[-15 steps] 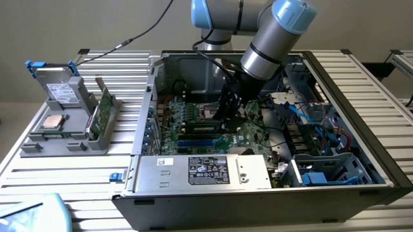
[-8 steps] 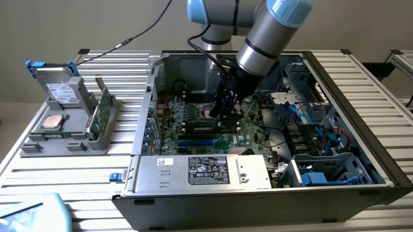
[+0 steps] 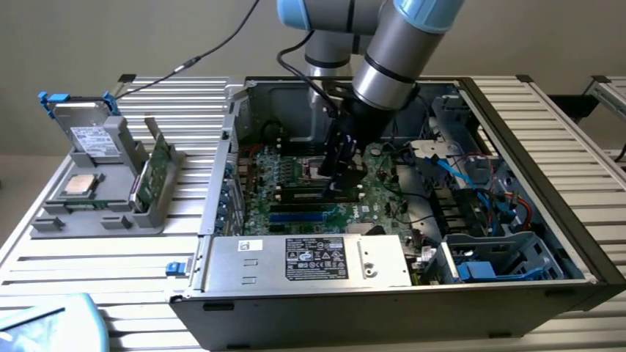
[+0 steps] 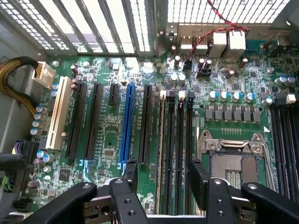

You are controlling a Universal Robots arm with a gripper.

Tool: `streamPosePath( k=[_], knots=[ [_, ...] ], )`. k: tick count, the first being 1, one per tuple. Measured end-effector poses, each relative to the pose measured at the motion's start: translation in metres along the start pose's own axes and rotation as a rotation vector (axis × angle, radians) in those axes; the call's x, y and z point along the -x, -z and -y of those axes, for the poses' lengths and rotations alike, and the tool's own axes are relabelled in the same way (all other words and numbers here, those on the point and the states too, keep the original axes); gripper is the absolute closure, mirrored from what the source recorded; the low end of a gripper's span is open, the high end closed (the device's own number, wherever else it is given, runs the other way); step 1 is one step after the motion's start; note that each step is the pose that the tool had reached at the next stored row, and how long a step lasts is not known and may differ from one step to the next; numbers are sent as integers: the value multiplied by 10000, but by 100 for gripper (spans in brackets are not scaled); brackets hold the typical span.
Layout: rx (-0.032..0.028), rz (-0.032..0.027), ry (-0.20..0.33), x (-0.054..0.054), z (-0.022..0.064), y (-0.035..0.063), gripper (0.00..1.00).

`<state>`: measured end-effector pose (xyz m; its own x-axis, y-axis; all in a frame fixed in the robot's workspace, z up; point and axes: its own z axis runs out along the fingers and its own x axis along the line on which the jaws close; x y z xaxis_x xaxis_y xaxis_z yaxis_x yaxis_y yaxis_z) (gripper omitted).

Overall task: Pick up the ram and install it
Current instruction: 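Insert the ram into the slot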

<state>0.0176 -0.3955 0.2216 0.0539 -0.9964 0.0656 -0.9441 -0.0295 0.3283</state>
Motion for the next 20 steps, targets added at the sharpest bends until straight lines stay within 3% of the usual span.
streamPosePath(
  k=[2, 8, 14, 20],
  knots=[
    [-143, -4, -12, 0, -21, 13, 42],
    [-411, -13, -33, -3, -113, 84, 42],
    [-901, -25, -76, -1, -162, 119, 42],
    [-1234, -34, -106, -2, -240, 162, 42]
  ],
)
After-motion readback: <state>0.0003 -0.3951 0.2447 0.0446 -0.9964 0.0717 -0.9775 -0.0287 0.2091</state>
